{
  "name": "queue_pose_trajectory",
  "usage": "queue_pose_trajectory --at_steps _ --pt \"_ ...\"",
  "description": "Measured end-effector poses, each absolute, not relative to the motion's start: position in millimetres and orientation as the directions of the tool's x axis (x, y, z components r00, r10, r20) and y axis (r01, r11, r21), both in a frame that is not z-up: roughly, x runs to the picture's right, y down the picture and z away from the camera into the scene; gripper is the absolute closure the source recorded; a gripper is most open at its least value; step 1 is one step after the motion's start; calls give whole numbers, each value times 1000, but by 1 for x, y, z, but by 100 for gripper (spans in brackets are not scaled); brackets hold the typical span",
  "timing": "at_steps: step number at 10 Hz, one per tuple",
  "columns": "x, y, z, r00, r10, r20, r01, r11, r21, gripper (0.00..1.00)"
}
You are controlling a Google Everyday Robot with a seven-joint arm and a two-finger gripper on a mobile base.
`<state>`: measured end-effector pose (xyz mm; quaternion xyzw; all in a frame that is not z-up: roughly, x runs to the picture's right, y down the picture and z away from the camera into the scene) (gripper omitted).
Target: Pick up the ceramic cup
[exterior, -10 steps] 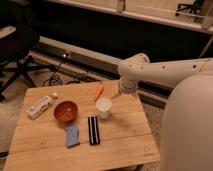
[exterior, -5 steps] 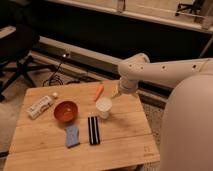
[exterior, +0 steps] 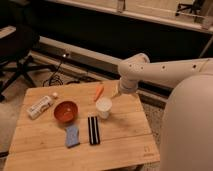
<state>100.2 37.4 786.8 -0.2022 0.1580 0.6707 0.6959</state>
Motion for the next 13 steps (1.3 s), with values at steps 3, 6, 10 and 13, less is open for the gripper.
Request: queue_pose_trajectory --at_steps 3,6,10,13 --pt "86 41 793 67 868 -492 -995 21 -98 20" --pt "76 51 809 89 863 -497 -993 41 -108 20" --pt "68 68 831 107 838 -535 -993 65 -98 20" --pt "61 79 845 118 815 -567 -992 72 -103 20"
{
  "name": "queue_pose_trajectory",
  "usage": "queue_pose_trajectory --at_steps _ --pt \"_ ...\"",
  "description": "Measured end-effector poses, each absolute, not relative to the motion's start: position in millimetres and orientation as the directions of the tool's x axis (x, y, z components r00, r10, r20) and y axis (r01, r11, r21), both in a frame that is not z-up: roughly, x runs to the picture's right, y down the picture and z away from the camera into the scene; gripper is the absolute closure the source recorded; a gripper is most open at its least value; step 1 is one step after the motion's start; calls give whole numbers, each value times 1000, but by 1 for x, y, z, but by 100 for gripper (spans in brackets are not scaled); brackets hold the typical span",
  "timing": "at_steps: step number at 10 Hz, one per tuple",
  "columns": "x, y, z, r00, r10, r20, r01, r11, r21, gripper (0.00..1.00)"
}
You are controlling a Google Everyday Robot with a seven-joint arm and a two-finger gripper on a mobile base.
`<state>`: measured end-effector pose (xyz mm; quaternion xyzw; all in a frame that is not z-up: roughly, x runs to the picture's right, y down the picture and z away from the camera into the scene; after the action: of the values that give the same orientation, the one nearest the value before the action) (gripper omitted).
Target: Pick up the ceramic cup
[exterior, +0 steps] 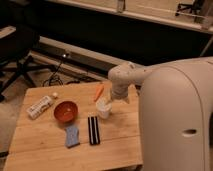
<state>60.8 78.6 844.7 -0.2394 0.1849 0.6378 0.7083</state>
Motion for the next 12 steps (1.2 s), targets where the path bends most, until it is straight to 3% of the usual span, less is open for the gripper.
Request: queue_pose_trajectory --at_steps 2,5,8,10,12 --pt "58 91 861 127 792 -597 -991 72 -116 30" --pt "42 101 879 178 770 -612 -978 67 -199 62" --pt "50 71 867 166 815 -555 -976 54 -213 92" --pt "69 51 852 120 851 -511 -982 25 -188 100" --pt "86 39 835 72 875 -478 -983 -20 -185 100"
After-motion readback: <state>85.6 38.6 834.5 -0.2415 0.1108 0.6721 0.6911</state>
